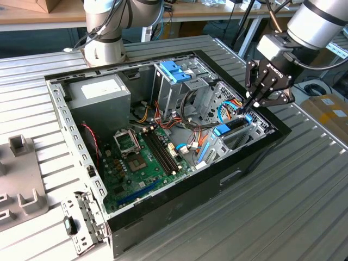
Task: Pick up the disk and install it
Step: 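Insert the first disk wire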
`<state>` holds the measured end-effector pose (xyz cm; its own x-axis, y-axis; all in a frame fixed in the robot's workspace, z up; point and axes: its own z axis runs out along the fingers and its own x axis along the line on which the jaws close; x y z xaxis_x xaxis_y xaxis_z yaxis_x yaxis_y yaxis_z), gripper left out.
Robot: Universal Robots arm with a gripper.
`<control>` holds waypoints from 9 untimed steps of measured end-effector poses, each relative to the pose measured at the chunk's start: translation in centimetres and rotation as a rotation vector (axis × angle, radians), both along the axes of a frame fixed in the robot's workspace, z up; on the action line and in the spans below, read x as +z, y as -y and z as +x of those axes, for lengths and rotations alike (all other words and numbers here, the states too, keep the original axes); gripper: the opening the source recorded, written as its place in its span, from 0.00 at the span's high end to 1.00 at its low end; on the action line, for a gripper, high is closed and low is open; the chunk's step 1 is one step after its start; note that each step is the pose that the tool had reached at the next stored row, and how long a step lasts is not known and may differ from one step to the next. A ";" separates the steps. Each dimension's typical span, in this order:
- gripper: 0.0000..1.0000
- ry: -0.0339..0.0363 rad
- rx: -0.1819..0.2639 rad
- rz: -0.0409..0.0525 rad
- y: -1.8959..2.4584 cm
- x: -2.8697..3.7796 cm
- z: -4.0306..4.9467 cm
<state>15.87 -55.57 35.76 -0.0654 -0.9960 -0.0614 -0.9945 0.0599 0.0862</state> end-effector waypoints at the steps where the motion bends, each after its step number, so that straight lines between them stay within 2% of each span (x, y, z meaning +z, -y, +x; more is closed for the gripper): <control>1: 0.83 0.0000 0.000 -0.0001 0.00 0.00 -0.03; 9: 0.83 0.0000 0.000 0.0001 0.10 -0.30 -0.31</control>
<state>15.56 -55.67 35.45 -0.0654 -0.9960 -0.0615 -0.9945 0.0599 0.0863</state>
